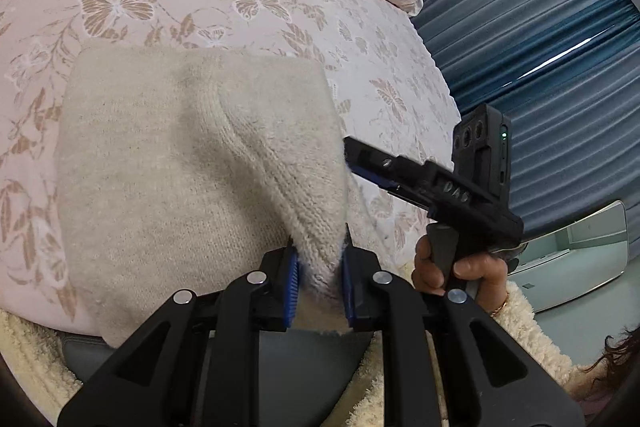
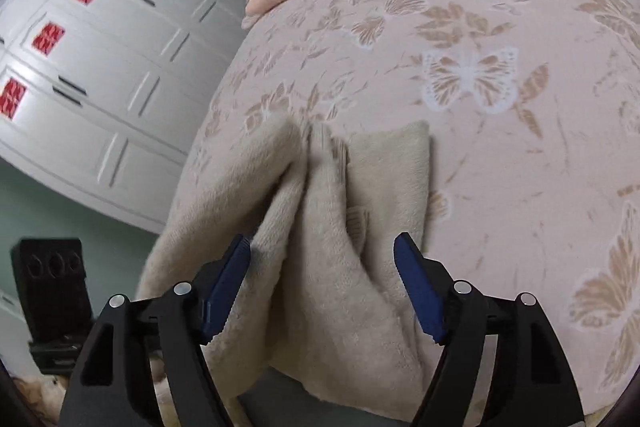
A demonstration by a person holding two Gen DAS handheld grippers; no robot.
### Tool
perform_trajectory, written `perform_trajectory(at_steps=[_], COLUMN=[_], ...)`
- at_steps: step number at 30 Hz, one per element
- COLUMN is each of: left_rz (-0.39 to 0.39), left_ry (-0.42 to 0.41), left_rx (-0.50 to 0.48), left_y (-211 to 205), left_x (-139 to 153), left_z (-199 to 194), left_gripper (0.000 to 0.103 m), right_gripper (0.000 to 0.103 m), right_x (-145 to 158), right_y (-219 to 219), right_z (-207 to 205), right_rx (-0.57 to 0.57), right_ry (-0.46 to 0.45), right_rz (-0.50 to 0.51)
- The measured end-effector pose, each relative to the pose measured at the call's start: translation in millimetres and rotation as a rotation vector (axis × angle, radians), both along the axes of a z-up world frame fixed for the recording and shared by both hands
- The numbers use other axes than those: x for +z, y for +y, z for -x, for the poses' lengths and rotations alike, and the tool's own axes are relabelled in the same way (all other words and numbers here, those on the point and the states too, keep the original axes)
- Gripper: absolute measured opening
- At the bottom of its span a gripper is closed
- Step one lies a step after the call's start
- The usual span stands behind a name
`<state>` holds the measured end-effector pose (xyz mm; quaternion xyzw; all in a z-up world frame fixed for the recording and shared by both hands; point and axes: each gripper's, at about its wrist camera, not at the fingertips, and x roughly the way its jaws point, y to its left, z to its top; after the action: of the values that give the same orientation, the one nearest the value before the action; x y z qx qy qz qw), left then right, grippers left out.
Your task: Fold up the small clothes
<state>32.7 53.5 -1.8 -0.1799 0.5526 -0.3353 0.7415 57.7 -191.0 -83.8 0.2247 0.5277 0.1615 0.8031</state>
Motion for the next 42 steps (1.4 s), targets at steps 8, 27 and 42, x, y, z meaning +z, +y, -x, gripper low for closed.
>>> perform_trajectory(at_steps=[8, 27, 42], left_rz=[0.018, -0.197, -0.057], left_ry=[-0.001, -0.142, 0.120], left_rx=[0.001, 0.173, 0.263], left_y=[-10, 71, 67], left_x=[4, 22, -74], left_z=[0, 26, -49], left_gripper=[0.019, 0.075, 0.088], right_gripper=[0.012, 0.011, 0.080], right_x=[-14, 104, -21], right_y=[-47, 27, -24], right_z=[3, 3, 4], right_rx=[-0.127, 0.015, -0.164], right_ry=[0.064, -0.137, 0.132], right_rz=[-0.030, -0.105, -0.133])
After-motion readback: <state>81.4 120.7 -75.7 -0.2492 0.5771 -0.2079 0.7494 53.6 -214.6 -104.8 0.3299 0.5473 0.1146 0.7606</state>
